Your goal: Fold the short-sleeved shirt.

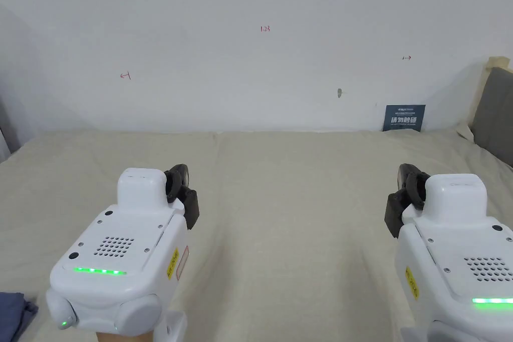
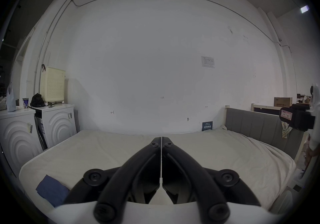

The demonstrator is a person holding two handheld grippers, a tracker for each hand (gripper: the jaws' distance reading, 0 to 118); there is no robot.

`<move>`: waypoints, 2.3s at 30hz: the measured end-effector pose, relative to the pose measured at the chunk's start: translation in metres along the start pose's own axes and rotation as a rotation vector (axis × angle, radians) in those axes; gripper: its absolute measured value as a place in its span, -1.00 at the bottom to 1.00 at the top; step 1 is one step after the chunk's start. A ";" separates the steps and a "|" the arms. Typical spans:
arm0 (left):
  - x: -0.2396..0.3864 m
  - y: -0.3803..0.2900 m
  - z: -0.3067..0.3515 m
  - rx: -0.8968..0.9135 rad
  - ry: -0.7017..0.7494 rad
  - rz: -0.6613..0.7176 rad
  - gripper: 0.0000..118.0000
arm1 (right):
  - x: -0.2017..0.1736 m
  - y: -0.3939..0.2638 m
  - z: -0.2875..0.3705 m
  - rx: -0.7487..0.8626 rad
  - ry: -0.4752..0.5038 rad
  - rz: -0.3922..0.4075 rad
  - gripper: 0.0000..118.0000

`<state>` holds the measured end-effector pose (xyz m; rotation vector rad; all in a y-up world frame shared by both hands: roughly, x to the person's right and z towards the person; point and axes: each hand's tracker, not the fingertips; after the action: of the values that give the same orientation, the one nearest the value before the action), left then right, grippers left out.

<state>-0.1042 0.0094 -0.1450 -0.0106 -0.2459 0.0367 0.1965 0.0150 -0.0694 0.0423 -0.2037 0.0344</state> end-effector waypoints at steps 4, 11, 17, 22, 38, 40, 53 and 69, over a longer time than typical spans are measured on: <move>-0.002 0.001 0.000 0.001 0.000 -0.007 -0.99 | 0.000 0.000 0.000 0.001 -0.003 0.001 -1.00; -0.005 0.000 0.000 0.008 0.005 -0.024 -0.99 | -0.001 0.000 0.000 0.001 -0.004 0.007 -1.00; -0.006 0.001 -0.001 0.012 0.002 -0.013 -0.99 | -0.001 0.001 0.000 0.000 -0.001 0.005 -1.00; -0.007 0.002 -0.001 0.009 -0.003 -0.008 -0.99 | -0.001 0.002 0.000 0.000 -0.003 0.008 -1.00; -0.006 -0.001 -0.003 0.021 0.050 0.002 1.00 | -0.003 -0.003 0.000 -0.023 -0.016 0.016 0.72; -0.007 -0.001 -0.001 0.042 0.058 -0.004 1.00 | -0.003 -0.003 0.001 -0.012 -0.025 0.015 0.72; -0.012 -0.002 -0.002 0.038 0.068 -0.001 1.00 | -0.002 -0.001 -0.001 -0.011 -0.032 0.003 0.72; -0.016 -0.004 0.000 0.042 0.070 0.012 1.00 | -0.002 0.001 -0.002 -0.003 -0.030 0.011 0.72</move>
<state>-0.1198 0.0045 -0.1492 0.0284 -0.1755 0.0536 0.1953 0.0156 -0.0712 0.0384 -0.2340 0.0440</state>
